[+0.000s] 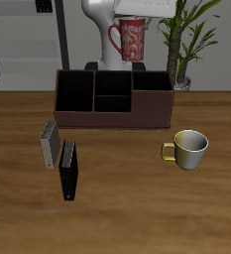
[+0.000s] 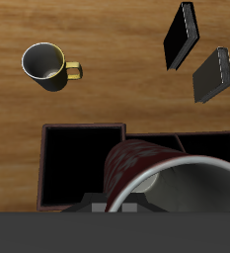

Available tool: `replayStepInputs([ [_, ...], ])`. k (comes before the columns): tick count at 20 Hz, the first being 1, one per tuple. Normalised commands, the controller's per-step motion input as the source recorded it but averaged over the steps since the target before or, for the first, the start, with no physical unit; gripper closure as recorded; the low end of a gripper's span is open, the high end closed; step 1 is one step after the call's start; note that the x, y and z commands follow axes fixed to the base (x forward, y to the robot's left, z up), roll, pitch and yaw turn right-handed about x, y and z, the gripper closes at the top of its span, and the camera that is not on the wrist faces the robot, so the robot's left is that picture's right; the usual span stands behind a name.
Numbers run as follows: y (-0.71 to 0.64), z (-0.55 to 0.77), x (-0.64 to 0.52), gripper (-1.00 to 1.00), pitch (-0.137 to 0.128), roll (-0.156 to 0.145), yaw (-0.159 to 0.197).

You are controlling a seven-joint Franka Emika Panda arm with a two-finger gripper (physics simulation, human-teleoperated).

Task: Place the red mug into the back desk caddy's right compartment

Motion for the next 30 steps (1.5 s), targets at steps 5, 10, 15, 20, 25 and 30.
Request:
replayStepInputs([
  [5,0.25,0.00,-0.19,1.00,-0.019,0.039,0.020],
  [10,0.20,0.03,-0.05,1.00,0.000,0.017,-0.009],
  [15,0.12,0.04,0.09,1.00,0.011,-0.022,-0.060],
  [20,0.11,-0.11,0.12,1.00,0.028,-0.010,-0.038],
  [25,0.13,-0.11,0.12,1.00,0.032,0.000,-0.032],
  [30,0.10,-0.08,0.13,1.00,0.027,0.010,-0.015],
])
